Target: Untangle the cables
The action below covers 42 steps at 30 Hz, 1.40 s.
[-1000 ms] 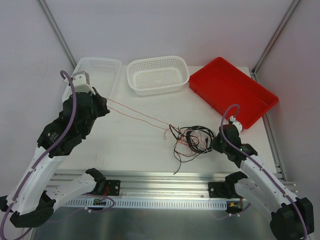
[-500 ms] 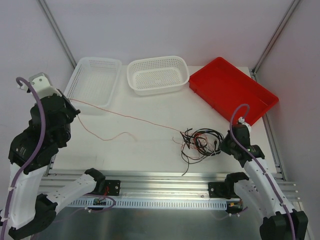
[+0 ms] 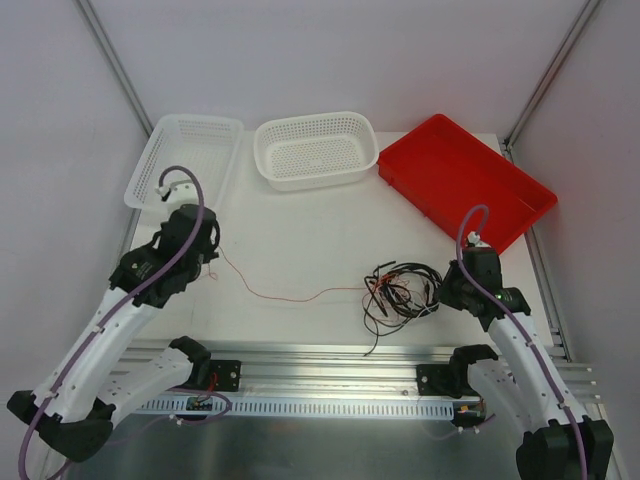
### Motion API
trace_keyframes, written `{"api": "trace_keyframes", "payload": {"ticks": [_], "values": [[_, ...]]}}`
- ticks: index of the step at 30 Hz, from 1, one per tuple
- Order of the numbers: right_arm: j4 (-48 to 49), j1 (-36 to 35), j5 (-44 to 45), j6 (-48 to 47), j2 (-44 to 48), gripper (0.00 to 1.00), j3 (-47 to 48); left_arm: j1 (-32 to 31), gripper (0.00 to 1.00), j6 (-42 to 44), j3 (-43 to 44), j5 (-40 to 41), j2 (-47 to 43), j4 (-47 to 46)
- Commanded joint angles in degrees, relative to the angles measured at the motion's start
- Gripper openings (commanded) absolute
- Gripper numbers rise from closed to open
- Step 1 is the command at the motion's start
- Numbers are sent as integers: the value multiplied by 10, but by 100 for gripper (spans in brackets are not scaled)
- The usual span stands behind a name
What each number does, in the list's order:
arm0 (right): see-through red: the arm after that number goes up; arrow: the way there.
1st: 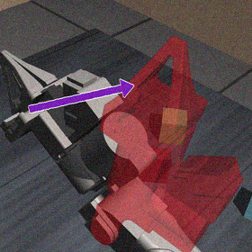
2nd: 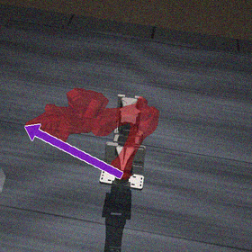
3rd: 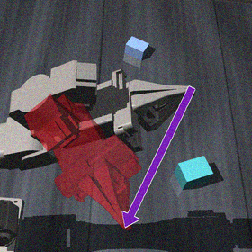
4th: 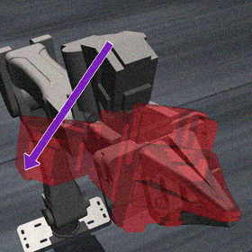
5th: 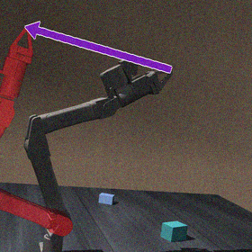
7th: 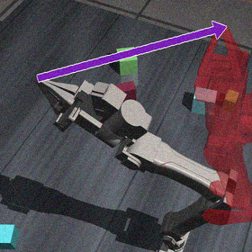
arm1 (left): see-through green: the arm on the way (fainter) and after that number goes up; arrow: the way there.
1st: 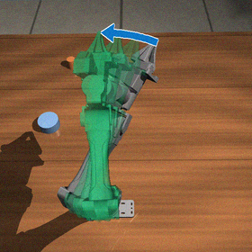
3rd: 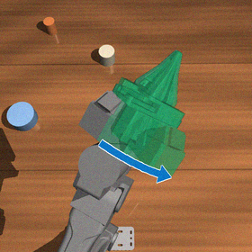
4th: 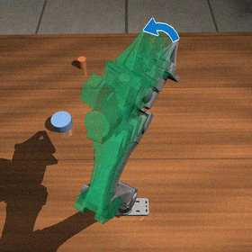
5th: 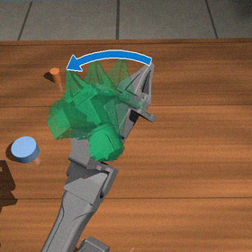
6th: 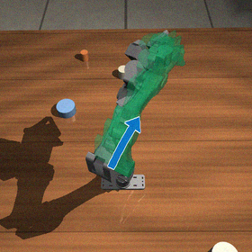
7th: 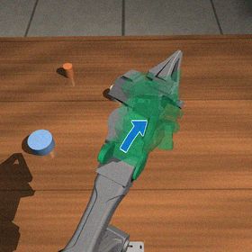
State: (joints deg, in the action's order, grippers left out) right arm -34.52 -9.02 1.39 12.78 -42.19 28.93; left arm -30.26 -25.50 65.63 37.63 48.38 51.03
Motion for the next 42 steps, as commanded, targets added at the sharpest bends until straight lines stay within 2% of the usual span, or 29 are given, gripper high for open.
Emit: {"api": "trace_keyframes", "payload": {"ticks": [1,3,4,6,7,8,10,13,14,18,23,28,36,37,38,41,42], "values": [[9,1,-59,-39,11,13,27,6,14,-49,-77,-119,-2,-53],[15,-3,-69,-45,12,13,27,6,27,-50,-128,-156,10,-65],[17,-8,-71,-46,11,14,28,6,44,-46,-150,-190,14,-75],[23,-14,-74,-50,4,13,31,6,63,-15,-163,-236,23,-92],[26,-21,-74,-51,1,13,32,3,70,-2,-171,-292,24,-114],[26,-25,-73,-51,-3,13,32,-1,84,24,-172,-319,26,-125],[30,-32,-72,-52,-12,13,35,-10,98,44,-172,-391,30,-149],[34,-45,-70,-56,-18,13,39,-65,99,76,-162,-432,56,-195],[35,-52,-69,-57,-19,13,40,-108,99,97,-158,-428,67,-210],[34,-64,-68,-58,-22,13,46,-191,99,157,-120,-439,175,-227],[34,-83,-67,-54,-22,13,51,-234,94,212,-74,-457,286,-249],[29,-93,-56,-49,-20,13,56,-270,88,240,-46,-509,338,-261],[29,-99,-48,-45,-25,12,57,-297,68,243,-40,-546,401,-279],[28,-98,-46,-44,-25,12,57,-299,63,241,-40,-550,406,-280],[28,-99,-42,-44,-24,12,56,-301,49,237,-42,-553,408,-283],[30,-99,-33,-43,-25,11,54,-302,19,233,-51,-548,405,-285],[31,-99,-30,-43,-26,11,54,-302,2,234,-55,-544,400,-284]]}}
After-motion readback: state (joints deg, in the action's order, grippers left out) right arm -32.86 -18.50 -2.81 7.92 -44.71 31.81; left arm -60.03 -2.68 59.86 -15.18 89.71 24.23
